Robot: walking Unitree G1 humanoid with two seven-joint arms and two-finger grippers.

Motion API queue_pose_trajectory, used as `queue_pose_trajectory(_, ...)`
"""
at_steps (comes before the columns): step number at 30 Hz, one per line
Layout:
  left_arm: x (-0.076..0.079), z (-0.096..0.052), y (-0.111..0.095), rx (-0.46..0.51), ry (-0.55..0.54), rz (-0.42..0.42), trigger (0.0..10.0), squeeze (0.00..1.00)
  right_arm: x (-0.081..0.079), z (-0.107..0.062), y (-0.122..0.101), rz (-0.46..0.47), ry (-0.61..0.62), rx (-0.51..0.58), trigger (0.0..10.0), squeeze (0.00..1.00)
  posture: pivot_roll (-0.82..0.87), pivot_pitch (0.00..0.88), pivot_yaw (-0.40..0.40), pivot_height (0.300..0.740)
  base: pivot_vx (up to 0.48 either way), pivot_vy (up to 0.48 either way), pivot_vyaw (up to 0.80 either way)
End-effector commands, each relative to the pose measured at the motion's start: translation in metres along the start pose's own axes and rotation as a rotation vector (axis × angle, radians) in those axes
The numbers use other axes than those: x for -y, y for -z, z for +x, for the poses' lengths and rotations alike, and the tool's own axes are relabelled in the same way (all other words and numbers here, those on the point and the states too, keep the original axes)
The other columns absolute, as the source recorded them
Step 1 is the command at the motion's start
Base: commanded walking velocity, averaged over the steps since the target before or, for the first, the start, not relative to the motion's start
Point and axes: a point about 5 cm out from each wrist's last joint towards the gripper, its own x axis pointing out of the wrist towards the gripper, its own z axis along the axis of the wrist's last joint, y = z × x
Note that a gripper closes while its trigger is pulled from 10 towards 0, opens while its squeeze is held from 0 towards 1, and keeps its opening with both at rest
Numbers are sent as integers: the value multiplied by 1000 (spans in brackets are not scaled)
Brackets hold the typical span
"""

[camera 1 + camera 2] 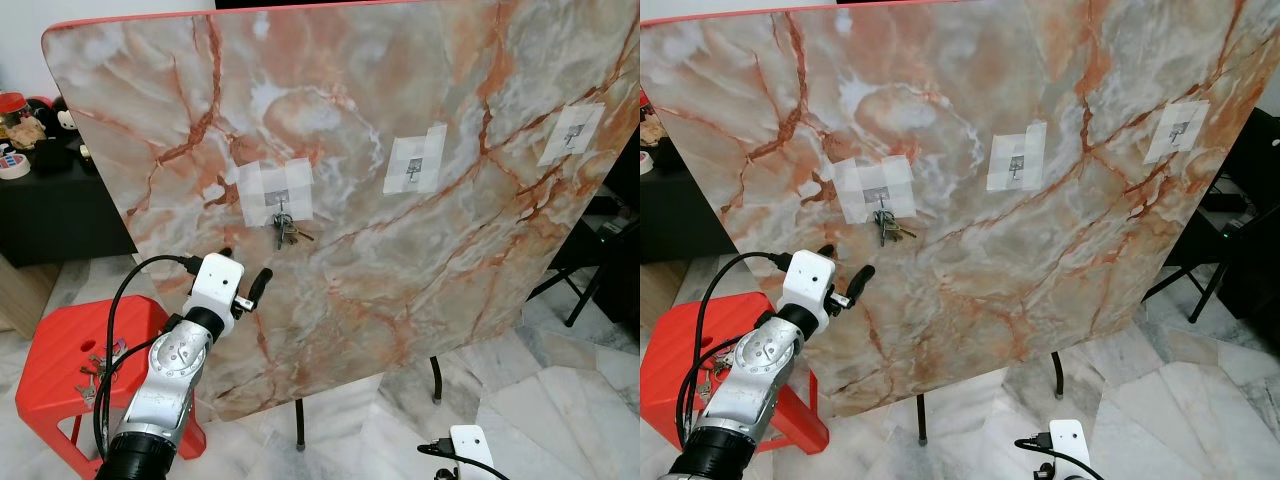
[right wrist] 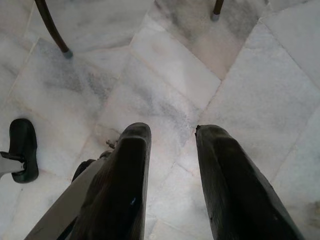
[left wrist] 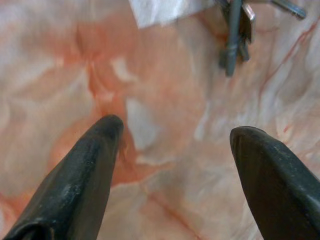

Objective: Hang keys on a hook

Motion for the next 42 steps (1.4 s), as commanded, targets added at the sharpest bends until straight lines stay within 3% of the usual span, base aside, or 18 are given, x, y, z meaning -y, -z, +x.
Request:
queue_pose_trajectory(1,-15,-17,38,-176,-113,-72,10000,0,2,0,-2,-13,7,5,10000,0,67,0,-48,740,0,0,0)
queue_pose_trajectory(2,-17,-26,57,-256,-132,-97,10000,0,2,0,-1,-11,9,5,10000,0,65,0,-45,740,0,0,0)
queue_pose_trajectory(8,-14,-62,111,-507,-150,-154,10000,0,1,0,0,-4,9,3,10000,0,55,0,-32,740,0,0,0)
queue_pose_trajectory(10,-6,-84,135,-646,-114,-138,10000,0,0,0,0,-1,10,3,10000,0,49,0,-26,740,0,0,0)
queue_pose_trajectory(11,-6,-84,135,-646,-114,-138,10000,0,0,0,0,-1,10,3,10000,0,49,0,-26,740,0,0,0)
queue_pose_trajectory(13,4,-104,152,-755,-76,-136,10000,0,-1,0,0,5,11,3,10000,0,47,0,-22,740,0,0,0)
queue_pose_trajectory(15,7,-108,155,-777,-62,-132,10000,0,-1,0,1,6,11,3,10000,0,47,0,-22,740,0,0,0)
queue_pose_trajectory(17,16,-122,165,-851,-46,-139,10000,0,-1,0,1,9,12,2,10000,0,46,0,-20,740,0,0,0)
queue_pose_trajectory(24,33,-141,178,-957,-55,-203,10000,0,-2,0,2,11,12,1,10000,0,48,0,-22,740,0,0,0)
queue_pose_trajectory(34,34,-142,179,-971,-85,-209,10000,0,-1,0,0,0,24,9,10000,0,45,0,-24,740,0,0,0)
queue_pose_trajectory(42,31,-146,181,-993,-122,-230,10000,0,0,0,-2,-29,25,4,10000,0,54,0,-33,740,0,0,800)
